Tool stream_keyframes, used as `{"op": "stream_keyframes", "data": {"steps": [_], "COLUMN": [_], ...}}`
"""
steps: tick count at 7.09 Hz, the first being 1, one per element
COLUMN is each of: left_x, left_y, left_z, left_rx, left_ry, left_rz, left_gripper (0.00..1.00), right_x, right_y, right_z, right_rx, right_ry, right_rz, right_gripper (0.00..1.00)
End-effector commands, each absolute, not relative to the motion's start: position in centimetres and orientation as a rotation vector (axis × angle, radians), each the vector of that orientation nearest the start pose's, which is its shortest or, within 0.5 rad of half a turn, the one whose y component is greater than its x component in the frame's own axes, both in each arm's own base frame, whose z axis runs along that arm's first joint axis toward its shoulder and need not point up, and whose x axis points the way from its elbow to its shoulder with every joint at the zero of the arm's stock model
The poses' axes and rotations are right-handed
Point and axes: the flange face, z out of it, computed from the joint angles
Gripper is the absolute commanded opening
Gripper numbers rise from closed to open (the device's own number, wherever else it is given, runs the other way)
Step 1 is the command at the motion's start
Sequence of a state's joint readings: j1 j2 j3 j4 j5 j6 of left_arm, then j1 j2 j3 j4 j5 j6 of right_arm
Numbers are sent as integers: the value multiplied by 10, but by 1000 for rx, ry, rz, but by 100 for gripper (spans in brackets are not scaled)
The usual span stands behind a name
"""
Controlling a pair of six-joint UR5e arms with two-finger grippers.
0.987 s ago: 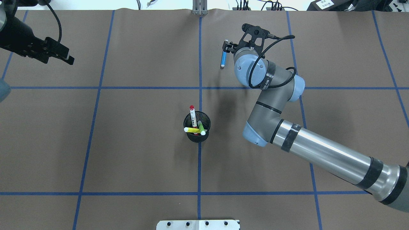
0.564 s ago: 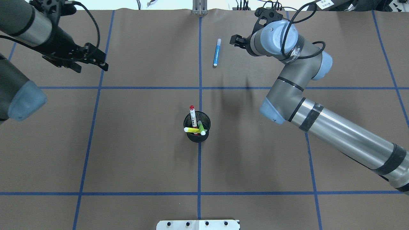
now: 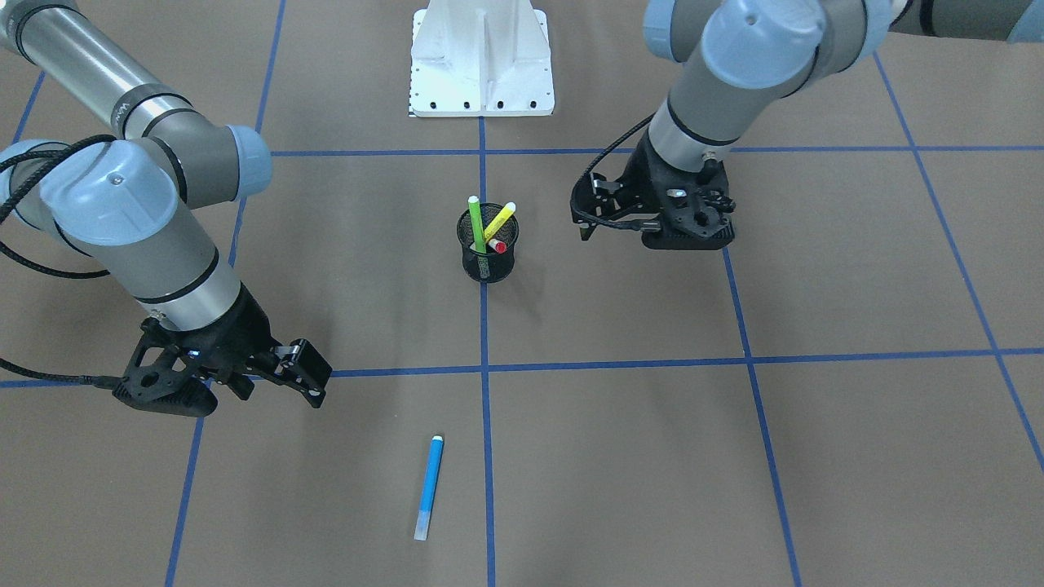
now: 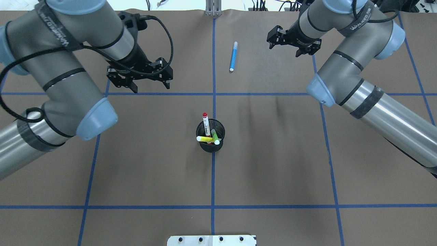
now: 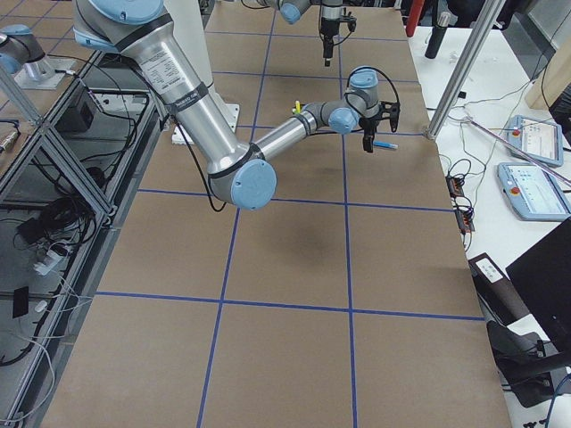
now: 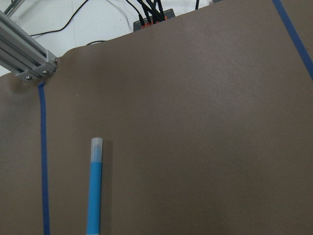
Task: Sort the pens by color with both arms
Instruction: 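Move the left gripper over the pen cup while the right gripper withdraws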
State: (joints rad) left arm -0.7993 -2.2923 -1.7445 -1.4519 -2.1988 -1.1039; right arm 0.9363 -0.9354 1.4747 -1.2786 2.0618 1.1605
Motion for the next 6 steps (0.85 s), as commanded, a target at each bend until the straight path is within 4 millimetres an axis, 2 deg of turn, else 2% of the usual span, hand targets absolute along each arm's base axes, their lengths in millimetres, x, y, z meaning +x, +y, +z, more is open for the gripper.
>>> {"op": "stream_keyframes", "data": {"steps": [1, 2, 3, 6], "left_x": [457, 481, 501, 535], "left_y": [-538, -539, -532, -521], "left_z": [128, 125, 128, 128], "left_rx": [-82, -107, -128, -177], "left_ry": [930, 910, 897, 865], "left_rz": [-73, -62, -43, -36], "left_gripper": [99, 97, 78, 65], "right_x": [-313, -291, -275, -271], "right_y": [-622, -621, -622, -619], "right_z": [293, 301, 311, 321], "right_rx": [96, 84, 68, 59], "right_ry": [-878, -875, -891, -887], "right_rz": [165, 127, 105, 108], "right_gripper": [99, 99, 99, 99]}}
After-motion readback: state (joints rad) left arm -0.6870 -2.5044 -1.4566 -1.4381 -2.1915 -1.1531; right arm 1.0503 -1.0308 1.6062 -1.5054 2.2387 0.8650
